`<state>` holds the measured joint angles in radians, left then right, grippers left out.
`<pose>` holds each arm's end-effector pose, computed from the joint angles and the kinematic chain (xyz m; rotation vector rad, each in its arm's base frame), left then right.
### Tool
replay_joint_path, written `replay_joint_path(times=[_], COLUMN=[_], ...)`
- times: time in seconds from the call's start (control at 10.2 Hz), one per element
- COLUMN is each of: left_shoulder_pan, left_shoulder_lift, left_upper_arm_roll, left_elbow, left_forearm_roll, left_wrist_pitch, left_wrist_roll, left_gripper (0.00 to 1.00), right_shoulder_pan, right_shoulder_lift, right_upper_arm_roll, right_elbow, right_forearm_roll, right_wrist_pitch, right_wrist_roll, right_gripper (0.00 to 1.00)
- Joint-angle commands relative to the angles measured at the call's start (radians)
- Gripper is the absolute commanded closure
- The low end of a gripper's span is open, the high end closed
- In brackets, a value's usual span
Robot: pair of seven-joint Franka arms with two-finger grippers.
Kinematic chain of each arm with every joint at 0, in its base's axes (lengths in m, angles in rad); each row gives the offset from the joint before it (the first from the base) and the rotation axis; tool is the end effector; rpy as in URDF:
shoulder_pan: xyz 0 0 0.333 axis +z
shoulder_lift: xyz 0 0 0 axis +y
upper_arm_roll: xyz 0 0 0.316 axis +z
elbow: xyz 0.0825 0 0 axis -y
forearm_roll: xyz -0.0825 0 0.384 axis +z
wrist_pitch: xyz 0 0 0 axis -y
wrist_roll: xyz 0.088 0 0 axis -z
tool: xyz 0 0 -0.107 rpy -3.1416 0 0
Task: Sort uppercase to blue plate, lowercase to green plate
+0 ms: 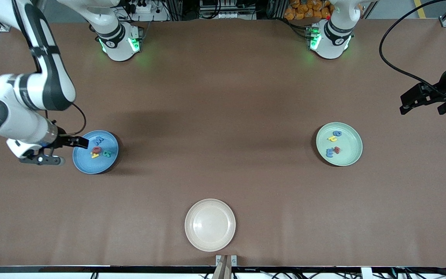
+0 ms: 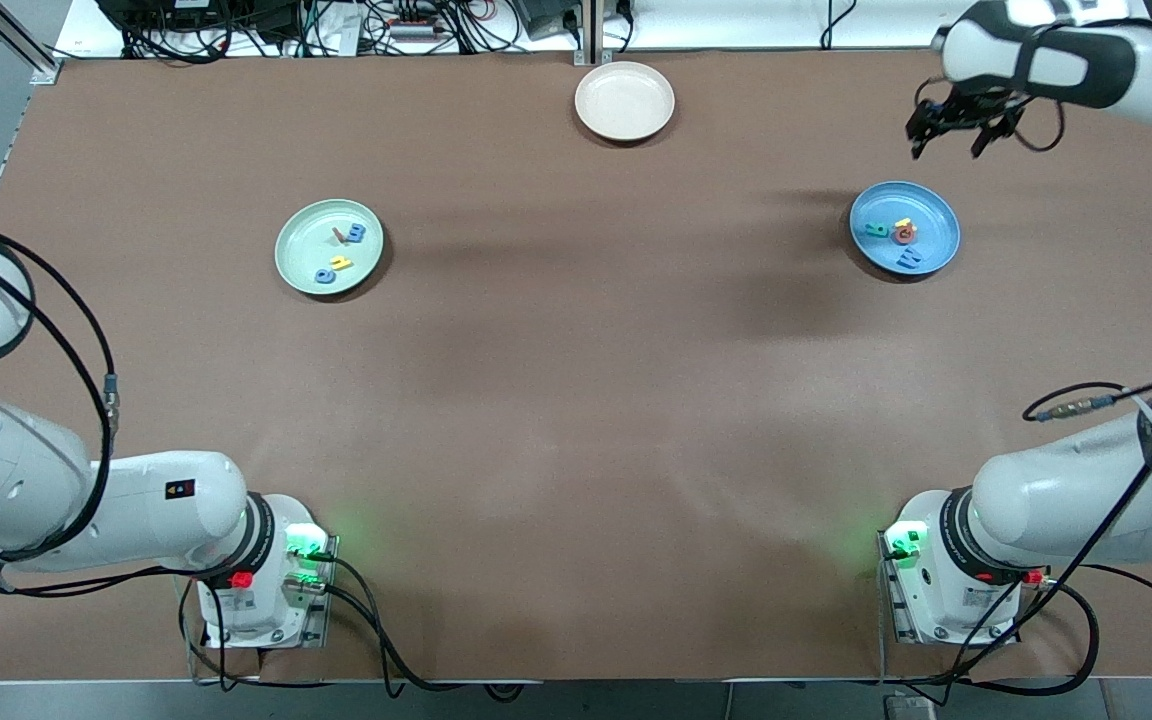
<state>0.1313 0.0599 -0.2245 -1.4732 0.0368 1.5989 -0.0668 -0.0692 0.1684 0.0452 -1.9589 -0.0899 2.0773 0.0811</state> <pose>0.5745 -0.0455 0.6403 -3.1215 0.0396 -0.1077 0.5863 -0.0194 0.3869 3.0680 -0.0920 -0.0731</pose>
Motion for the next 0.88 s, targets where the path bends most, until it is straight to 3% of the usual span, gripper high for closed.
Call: replay_joint_path(times=[0.0,0.49,0.59,0.78], left_shoulder_pan=[-0.010,-0.013,-0.013,-0.015], left_shoulder_lift=[0.017,0.023,0.029,0.031], left_upper_arm_roll=[-0.006,-0.016,-0.016,-0.016], left_elbow=[0.002,0.002,0.002,0.004], left_forearm_roll=[0.021,0.021,0.020,0.020], left_wrist_pitch=[-0.007,-0.005,-0.005,-0.004], left_wrist_roll=[-0.022,-0.021,-0.021,-0.022], left_gripper=[0.00,0.00,0.00,0.00], right_shoulder_pan=[-0.004,-0.003,-0.004,-0.009], right_shoulder_lift=[-0.131,-0.156,-0.159,-0.179], right_upper_arm_roll=[0.001,-0.001,-0.001,-0.002], right_elbow=[-0.002,0.259,0.296,0.325], right_forearm_roll=[0.018,0.085,0.138,0.159], right_wrist_pitch=[-0.054,-0.287,-0.317,-0.350], right_wrist_roll=[-0.011,-0.018,-0.018,-0.021], right_gripper=[0.00,0.00,0.00,0.00])
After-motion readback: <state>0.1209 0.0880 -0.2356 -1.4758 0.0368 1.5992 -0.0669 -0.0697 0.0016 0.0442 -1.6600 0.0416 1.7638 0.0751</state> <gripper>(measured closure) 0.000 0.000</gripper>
